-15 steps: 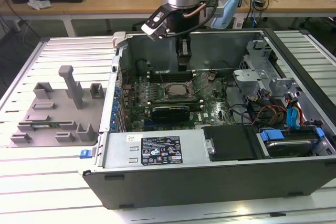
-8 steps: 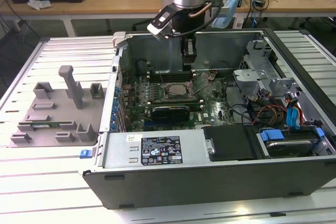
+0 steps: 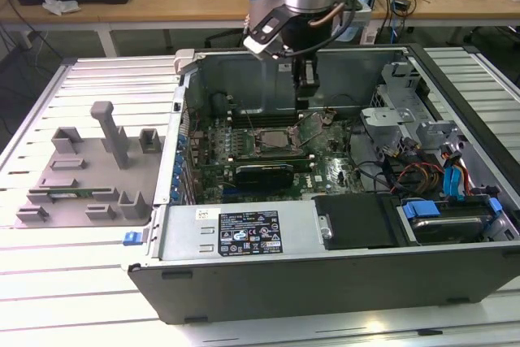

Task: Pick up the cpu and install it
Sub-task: 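Close the cpu cover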

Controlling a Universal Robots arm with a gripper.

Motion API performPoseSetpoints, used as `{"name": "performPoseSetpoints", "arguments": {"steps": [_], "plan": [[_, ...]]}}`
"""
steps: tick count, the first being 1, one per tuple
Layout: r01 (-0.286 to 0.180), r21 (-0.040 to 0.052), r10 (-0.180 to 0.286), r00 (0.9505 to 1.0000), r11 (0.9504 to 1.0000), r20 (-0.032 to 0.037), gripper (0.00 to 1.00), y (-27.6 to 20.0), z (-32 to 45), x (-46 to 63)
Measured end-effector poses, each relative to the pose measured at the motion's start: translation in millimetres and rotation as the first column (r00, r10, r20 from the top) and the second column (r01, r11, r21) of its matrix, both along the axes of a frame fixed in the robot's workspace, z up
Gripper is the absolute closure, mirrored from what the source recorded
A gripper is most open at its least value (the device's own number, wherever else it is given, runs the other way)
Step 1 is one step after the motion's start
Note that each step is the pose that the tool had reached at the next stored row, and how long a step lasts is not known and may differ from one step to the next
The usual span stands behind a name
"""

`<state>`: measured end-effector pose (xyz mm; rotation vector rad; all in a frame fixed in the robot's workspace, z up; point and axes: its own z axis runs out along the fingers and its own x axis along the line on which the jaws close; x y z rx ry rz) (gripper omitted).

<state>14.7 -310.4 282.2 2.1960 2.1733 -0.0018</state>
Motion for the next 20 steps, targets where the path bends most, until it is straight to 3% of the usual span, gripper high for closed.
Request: {"name": "performPoseSetpoints", "arguments": {"steps": [7,14,18,20], "plan": [[0.0,0.0001,0.0,1.0,1.0,-0.0012,0.89,-0.7,-0.8,23.9],[0.0,-0.0001,0.0,1.0,1.0,-0.0047,0.89,-1.2,-10.6,42.5],[0.0,0.0,0.0,0.9999,1.0,-0.0125,0.89,-1.6,-20.1,57.6],[0.0,0.0,0.0,0.9998,1.0,-0.0196,0.89,-1.5,-24.5,62.3]]}}
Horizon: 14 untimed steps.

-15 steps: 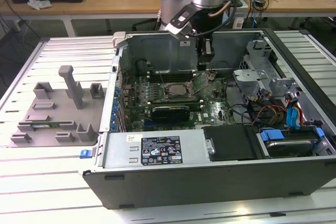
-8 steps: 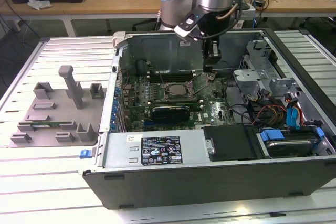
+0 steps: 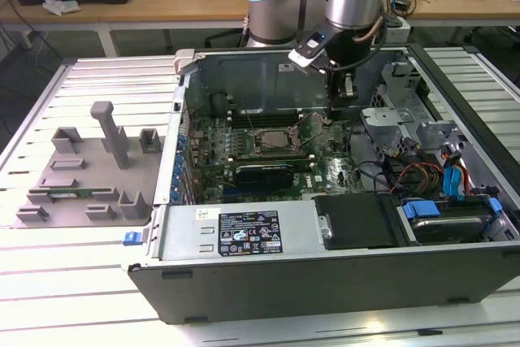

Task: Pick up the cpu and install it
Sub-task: 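Close the cpu cover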

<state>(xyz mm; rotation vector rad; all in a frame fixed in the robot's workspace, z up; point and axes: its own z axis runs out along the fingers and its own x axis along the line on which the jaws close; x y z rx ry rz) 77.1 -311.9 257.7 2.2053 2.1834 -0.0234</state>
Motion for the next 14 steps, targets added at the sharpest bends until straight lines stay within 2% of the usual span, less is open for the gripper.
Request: {"name": "performPoseSetpoints", "arguments": {"steps": [3,4,5,14], "plan": [[0.0,-0.0001,0.0,1.0,1.0,-0.0095,0.89,0.0,-5.8,1.2],[0.0,0.0,0.0,0.9999,1.0,-0.0156,0.89,0.0,-9.8,1.2],[0.0,0.0002,0.0,0.9998,1.0,-0.0187,0.89,0.0,-12.4,1.2],[0.0,0.0007,0.0,0.9998,1.0,-0.0188,0.89,0.1,-13.4,-1.3]]}}
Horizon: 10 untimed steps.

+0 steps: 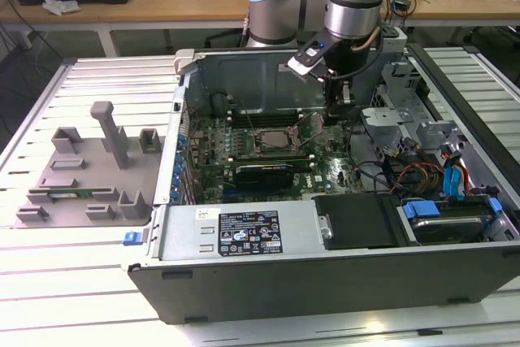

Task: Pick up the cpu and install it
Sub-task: 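Close the cpu cover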

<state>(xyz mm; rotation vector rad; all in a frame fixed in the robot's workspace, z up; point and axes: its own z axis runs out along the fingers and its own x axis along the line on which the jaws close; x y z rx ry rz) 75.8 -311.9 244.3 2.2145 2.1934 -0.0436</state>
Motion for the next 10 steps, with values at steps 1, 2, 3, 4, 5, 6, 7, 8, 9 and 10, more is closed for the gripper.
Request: {"name": "performPoseSetpoints", "arguments": {"steps": [1,2,3,4,5,6,7,8,9,10], "plan": [[0.0,0.0,0.0,1.0,1.0,0.0,0.89,0.0,0.0,-1.7],[0.0,0.0,0.0,1.0,1.0,0.0,0.89,0.1,0.0,-3.0],[0.0,0.0,0.0,1.0,1.0,0.0002,0.89,0.1,0.0,-4.4],[0.0,0.0,0.0,1.0,1.0,0.0003,0.89,0.2,0.0,-7.0],[0.0,-0.0001,0.0,1.0,1.0,0.0007,0.89,0.2,0.0,-8.3],[0.0,0.0001,0.0,1.0,1.0,0.0012,0.89,0.2,0.0,-9.5],[0.0,0.0001,0.0,1.0,1.0,0.0024,0.89,0.3,0.0,-11.2],[0.0,0.0002,0.0,1.0,1.0,0.0037,0.89,0.4,-0.1,-12.7],[0.0,0.0001,0.0,1.0,1.0,0.0065,0.89,0.6,0.0,-15.3],[0.0,-0.0001,0.0,1.0,1.0,0.0082,0.89,0.8,0.0,-17.0]]}}
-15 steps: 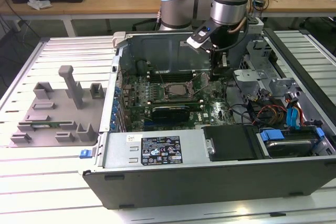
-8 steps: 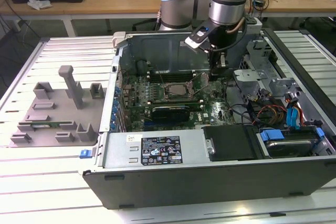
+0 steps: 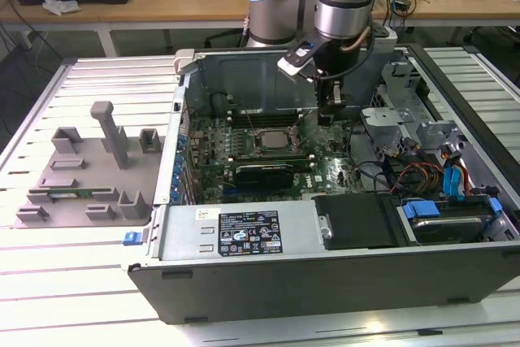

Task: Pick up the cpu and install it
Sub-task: 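Close the cpu cover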

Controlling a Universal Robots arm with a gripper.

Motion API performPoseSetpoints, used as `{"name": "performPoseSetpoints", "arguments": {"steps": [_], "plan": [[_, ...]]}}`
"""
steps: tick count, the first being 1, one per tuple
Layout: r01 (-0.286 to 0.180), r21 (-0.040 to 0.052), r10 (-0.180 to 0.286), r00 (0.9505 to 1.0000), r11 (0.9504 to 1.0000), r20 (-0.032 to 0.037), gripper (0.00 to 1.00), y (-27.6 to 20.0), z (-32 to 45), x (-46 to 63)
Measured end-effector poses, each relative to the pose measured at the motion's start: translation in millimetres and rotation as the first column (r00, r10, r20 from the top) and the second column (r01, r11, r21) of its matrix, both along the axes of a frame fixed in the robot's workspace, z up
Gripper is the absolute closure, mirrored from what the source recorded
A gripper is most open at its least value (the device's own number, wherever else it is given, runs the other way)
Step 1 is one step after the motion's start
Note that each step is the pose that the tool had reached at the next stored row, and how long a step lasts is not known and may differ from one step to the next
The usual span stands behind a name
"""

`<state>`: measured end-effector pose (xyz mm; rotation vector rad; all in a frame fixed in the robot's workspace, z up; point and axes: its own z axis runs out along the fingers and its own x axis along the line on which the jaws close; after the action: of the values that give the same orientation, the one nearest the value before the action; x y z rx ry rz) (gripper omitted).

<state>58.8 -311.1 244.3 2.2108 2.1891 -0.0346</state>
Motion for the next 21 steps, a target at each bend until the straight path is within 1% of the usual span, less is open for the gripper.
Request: {"name": "performPoseSetpoints", "arguments": {"steps": [3,6,8,12,16,21], "plan": [[0.001,0.0,-0.001,1.0,1.0,0.0036,0.89,1.7,0.0,-5.6],[0.003,0.0001,-0.003,1.0,1.0,0.0072,0.89,4.8,0.0,-14.5],[0.005,0.0002,-0.005,1.0,1.0,0.0081,0.89,6.0,0.0,-18.0],[0.01,0.0002,-0.01,0.9999,1.0,0.0097,0.89,9.3,0.0,-28.6],[0.014,0.0001,-0.014,0.9999,0.9999,0.0104,0.89,11.7,0.0,-38.4],[0.014,0.0001,-0.014,0.9998,0.9999,0.0104,0.89,11.7,0.0,-39.5]]}}
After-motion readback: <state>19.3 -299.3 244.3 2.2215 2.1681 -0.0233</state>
